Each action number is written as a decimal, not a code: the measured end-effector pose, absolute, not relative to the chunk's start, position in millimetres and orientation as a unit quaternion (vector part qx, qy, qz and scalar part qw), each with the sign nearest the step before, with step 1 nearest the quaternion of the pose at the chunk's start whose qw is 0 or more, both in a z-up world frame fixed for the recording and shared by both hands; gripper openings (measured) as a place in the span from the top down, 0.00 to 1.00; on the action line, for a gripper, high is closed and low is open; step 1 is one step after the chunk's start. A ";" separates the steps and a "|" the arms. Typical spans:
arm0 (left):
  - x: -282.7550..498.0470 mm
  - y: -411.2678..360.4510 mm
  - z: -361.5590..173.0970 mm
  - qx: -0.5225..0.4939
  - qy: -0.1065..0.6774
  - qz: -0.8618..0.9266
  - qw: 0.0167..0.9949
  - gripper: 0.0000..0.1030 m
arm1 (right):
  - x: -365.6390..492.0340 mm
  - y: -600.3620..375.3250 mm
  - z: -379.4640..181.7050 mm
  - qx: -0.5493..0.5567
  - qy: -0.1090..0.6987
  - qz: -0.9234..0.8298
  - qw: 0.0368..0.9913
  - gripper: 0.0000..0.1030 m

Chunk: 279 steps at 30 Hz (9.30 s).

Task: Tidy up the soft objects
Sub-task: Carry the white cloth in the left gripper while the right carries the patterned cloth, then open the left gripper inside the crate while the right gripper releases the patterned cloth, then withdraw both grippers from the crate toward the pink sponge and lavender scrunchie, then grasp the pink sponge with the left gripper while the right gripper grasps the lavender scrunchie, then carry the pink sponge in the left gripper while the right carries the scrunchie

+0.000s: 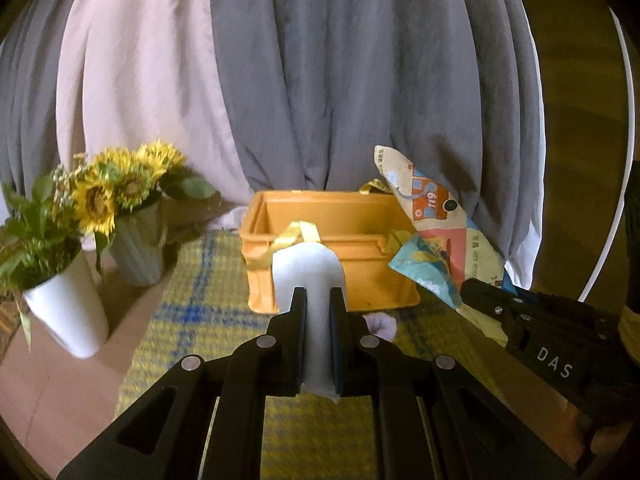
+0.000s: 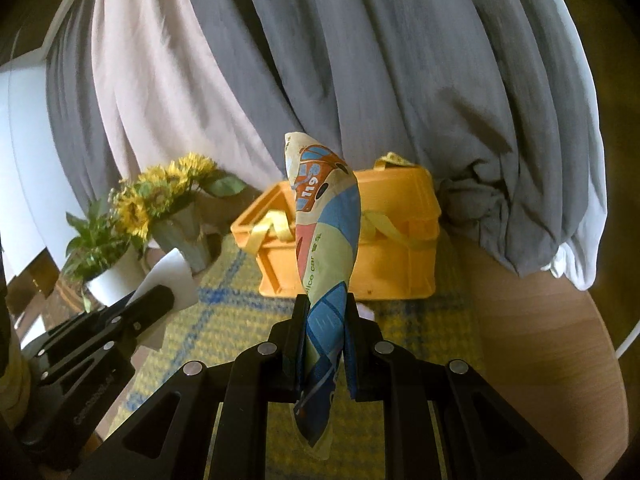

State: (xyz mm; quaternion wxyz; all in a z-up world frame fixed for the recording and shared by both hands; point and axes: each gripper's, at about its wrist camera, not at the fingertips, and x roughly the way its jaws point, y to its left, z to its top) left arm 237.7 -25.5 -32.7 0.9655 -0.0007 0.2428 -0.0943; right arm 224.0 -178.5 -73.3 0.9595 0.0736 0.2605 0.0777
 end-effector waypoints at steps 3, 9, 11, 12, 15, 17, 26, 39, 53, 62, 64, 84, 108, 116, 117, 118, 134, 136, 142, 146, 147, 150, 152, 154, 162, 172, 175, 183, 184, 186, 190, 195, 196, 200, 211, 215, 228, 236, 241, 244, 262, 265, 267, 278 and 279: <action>247.4 -19.3 -27.6 0.006 0.236 -0.103 0.966 0.89 | 229.6 -171.2 -68.7 0.073 0.253 0.067 0.962 0.84; 264.5 -12.0 -18.0 0.018 0.217 -0.117 0.969 0.89 | 242.5 -160.9 -58.7 0.064 0.239 0.052 0.967 0.84; 271.3 -10.8 -14.5 0.019 0.212 -0.121 0.969 0.89 | 248.5 -158.0 -54.4 0.053 0.236 0.050 0.969 0.84; 274.5 -11.0 -12.7 0.020 0.210 -0.123 0.970 0.89 | 250.5 -157.3 -52.7 0.049 0.236 0.050 0.969 0.84; 283.7 -12.2 -8.1 0.026 0.203 -0.127 0.971 0.89 | 260.2 -155.9 -46.6 0.033 0.233 0.051 0.971 0.84; 290.2 -13.6 -4.4 0.030 0.197 -0.128 0.972 0.89 | 267.1 -156.8 -42.4 0.025 0.233 0.053 0.971 0.84; 325.1 -21.7 14.2 0.040 0.173 -0.127 0.976 0.89 | 301.8 -160.6 -23.5 0.000 0.221 0.072 0.973 0.84; 395.2 -39.8 -0.5 0.061 0.206 -0.130 0.968 0.89 | 380.4 -171.2 -17.7 -0.058 0.255 0.114 0.958 0.84; 474.5 -66.1 -40.8 0.137 0.259 -0.157 0.943 0.89 | 480.1 -171.7 -66.4 -0.169 0.388 0.180 0.888 0.84; 518.1 -74.4 -72.3 0.145 0.345 -0.185 0.909 0.89 | 520.0 -158.4 -90.7 -0.267 0.452 0.208 0.825 0.84; 526.7 -75.4 -78.3 0.140 0.365 -0.189 0.901 0.87 | 528.1 -158.3 -96.2 -0.279 0.468 0.212 0.812 0.84; 518.8 -64.5 -66.3 0.132 0.370 -0.155 0.906 0.51 | 523.0 -179.3 -90.1 -0.249 0.468 0.139 0.836 0.53; 401.9 -35.0 5.2 0.119 0.277 -0.132 0.944 0.43 | 409.4 -163.6 -21.5 -0.156 0.363 0.085 0.915 0.49; 358.5 -30.9 -1.6 0.119 0.253 -0.112 0.953 0.40 | 358.7 -173.2 -24.5 -0.100 0.298 0.034 0.949 0.31; 353.3 -30.4 -4.7 0.116 0.254 -0.111 0.954 0.39 | 353.6 -174.7 -25.7 -0.092 0.291 0.029 0.952 0.30; 348.3 -30.1 -8.2 0.114 0.254 -0.111 0.954 0.39 | 348.3 -175.7 -27.9 -0.085 0.287 0.025 0.954 0.30; 290.8 -28.0 -55.6 0.077 0.248 -0.118 0.959 0.39 | 292.3 -175.9 -70.7 -0.005 0.273 0.049 0.961 0.29; 287.1 -28.7 -64.1 0.081 0.253 -0.118 0.957 0.39 | 289.9 -177.4 -80.2 0.011 0.283 0.053 0.957 0.27; 275.4 -34.9 -91.3 0.111 0.269 -0.121 0.949 0.39 | 282.4 -175.0 -109.9 0.011 0.322 0.057 0.945 0.27; 273.4 -37.3 -107.2 0.111 0.291 -0.128 0.942 0.39 | 280.2 -173.9 -125.6 0.009 0.344 0.065 0.937 0.27; 274.1 -37.0 -111.2 0.108 0.298 -0.130 0.940 0.39 | 280.3 -173.1 -129.0 0.010 0.349 0.068 0.935 0.27; 278.4 -37.4 -122.6 0.104 0.317 -0.133 0.933 0.39 | 281.8 -171.3 -140.2 0.009 0.364 0.077 0.928 0.27; 283.3 -38.4 -133.1 0.099 0.337 -0.140 0.926 0.39 | 284.8 -171.5 -147.4 0.010 0.374 0.081 0.924 0.27; 287.2 -39.1 -142.5 0.092 0.353 -0.143 0.920 0.39 | 289.0 -172.6 -152.7 0.011 0.379 0.081 0.922 0.27; 301.6 -47.3 -166.9 0.087 0.385 -0.148 0.907 0.40 | 312.8 -171.9 -175.6 0.012 0.402 0.109 0.909 0.27; 325.1 -56.9 -186.6 0.082 0.406 -0.156 0.897 0.45 | 340.2 -174.8 -199.0 0.029 0.433 0.129 0.892 0.27; 331.1 -57.9 -191.9 0.078 0.413 -0.160 0.893 0.48 | 346.6 -174.5 -204.0 0.034 0.439 0.135 0.888 0.28; 342.2 -60.8 -200.4 0.066 0.428 -0.177 0.884 0.62 | 360.4 -168.8 -211.9 0.043 0.448 0.155 0.880 0.40; 342.4 -61.3 -200.4 0.066 0.428 -0.181 0.883 0.65 | 361.7 -167.8 -212.6 0.044 0.449 0.157 0.878 0.44; 342.4 -61.7 -199.9 0.067 0.427 -0.181 0.883 0.65 | 362.6 -166.7 -213.2 0.046 0.451 0.159 0.877 0.55; 342.1 -60.1 -198.3 0.062 0.427 -0.182 0.883 0.67 | 361.4 -166.2 -211.7 0.041 0.448 0.153 0.880 0.72; 339.9 -52.6 -190.9 0.054 0.419 -0.172 0.890 0.67 | 358.2 -165.5 -208.7 0.041 0.446 0.148 0.882 0.76; 339.5 -50.4 -188.5 0.050 0.417 -0.170 0.891 0.67 | 357.1 -165.3 -207.8 0.040 0.445 0.148 0.883 0.76; 336.4 -43.3 -177.9 0.041 0.405 -0.162 0.899 0.67 | 352.2 -165.4 -202.7 0.039 0.439 0.142 0.886 0.76; 323.5 -34.1 -136.9 0.025 0.356 -0.154 0.921 0.67 | 331.2 -168.7 -176.0 0.049 0.409 0.123 0.903 0.76; 320.6 -30.8 -122.0 0.023 0.334 -0.151 0.930 0.67 | 323.8 -170.0 -162.6 0.054 0.392 0.113 0.912 0.76; 310.4 -21.4 -70.5 0.029 0.259 -0.142 0.955 0.67 | 311.3 -168.5 -113.2 0.059 0.326 0.091 0.939 0.76; 310.9 -24.0 -36.7 0.032 0.219 -0.150 0.964 0.67 | 305.8 -169.8 -77.3 0.062 0.281 0.085 0.954 0.76; 315.9 -24.0 -25.3 0.029 0.206 -0.157 0.965 0.67 | 306.6 -171.8 -60.6 0.062 0.258 0.078 0.961 0.76; 320.5 -25.3 -19.5 0.030 0.198 -0.157 0.967 0.67 | 308.2 -174.8 -54.0 0.066 0.251 0.073 0.963 0.76; 385.4 -24.1 -5.2 0.048 0.163 -0.126 0.977 0.67 | 352.9 -176.3 -28.2 0.070 0.206 0.043 0.975 0.75; 397.0 -24.5 -7.2 0.047 0.166 -0.125 0.977 0.67 | 364.3 -176.7 -28.3 0.071 0.207 0.037 0.975 0.75; 405.3 -25.6 -9.1 0.052 0.169 -0.124 0.976 0.67 | 373.4 -178.2 -29.7 0.074 0.210 0.035 0.974 0.75; 448.9 -33.7 -30.0 0.058 0.198 -0.121 0.971 0.67 | 419.9 -187.4 -47.0 0.073 0.243 0.018 0.967 0.75; 453.5 -33.9 -32.8 0.058 0.201 -0.121 0.970 0.67 | 424.6 -188.2 -49.4 0.072 0.246 0.017 0.966 0.75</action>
